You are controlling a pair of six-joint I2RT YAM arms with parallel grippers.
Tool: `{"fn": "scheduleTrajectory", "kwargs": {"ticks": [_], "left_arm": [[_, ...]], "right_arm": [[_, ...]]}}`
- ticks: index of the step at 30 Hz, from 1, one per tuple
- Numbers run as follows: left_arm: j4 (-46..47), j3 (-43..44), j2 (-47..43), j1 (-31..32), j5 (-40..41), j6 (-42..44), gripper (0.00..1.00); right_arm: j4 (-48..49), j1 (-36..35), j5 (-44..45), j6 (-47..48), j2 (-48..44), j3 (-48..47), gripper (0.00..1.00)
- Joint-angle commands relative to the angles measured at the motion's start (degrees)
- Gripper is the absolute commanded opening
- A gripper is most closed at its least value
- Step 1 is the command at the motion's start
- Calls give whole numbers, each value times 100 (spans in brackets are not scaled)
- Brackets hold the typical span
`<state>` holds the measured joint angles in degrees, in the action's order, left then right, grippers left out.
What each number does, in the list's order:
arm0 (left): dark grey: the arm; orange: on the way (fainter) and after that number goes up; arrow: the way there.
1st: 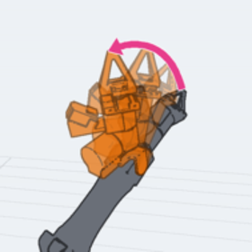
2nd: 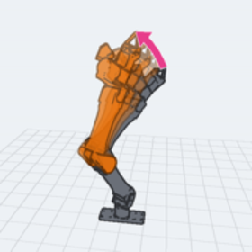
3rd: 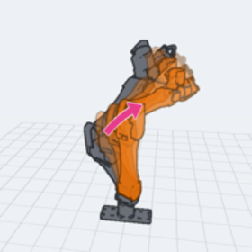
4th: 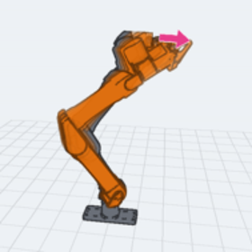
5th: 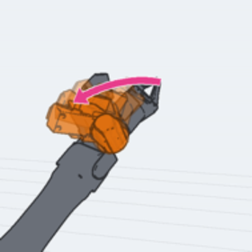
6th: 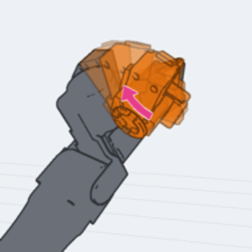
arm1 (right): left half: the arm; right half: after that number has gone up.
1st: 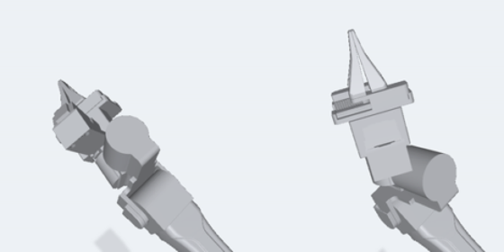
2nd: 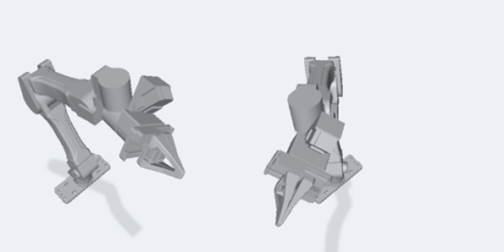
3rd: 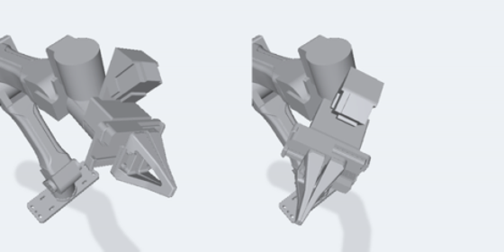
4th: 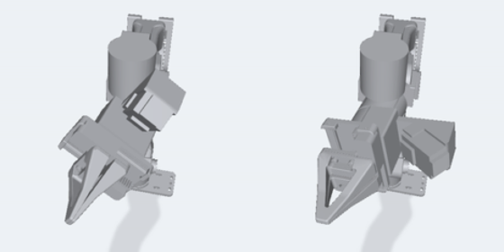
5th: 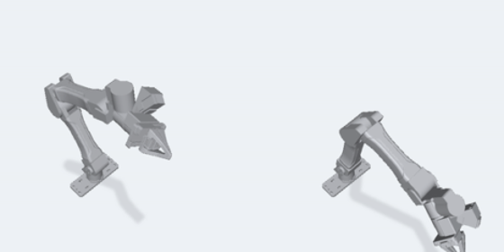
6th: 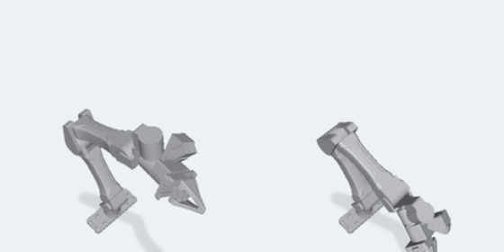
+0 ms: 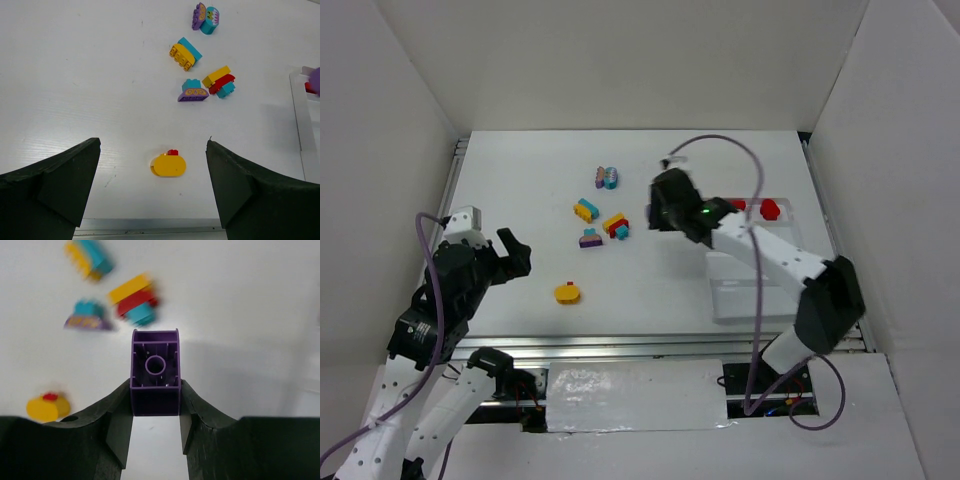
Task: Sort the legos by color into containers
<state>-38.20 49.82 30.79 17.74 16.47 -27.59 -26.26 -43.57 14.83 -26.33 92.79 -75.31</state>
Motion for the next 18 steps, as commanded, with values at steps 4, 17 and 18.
{"fn": "scheduleTrajectory", "kwargs": {"ticks": [4, 17, 18], "left_arm": [[181, 10, -64, -60, -30, -27, 100], [198, 1, -64, -69, -109, 8, 99], [198, -8, -64, -69, -109, 8, 99]], "right_arm": [[-204, 2348, 152, -900, -1937, 1886, 0], [-37, 3865, -340, -1155, -2908, 3171, 0], [-11, 3865, -375, -1164, -2881, 3189, 0]]}}
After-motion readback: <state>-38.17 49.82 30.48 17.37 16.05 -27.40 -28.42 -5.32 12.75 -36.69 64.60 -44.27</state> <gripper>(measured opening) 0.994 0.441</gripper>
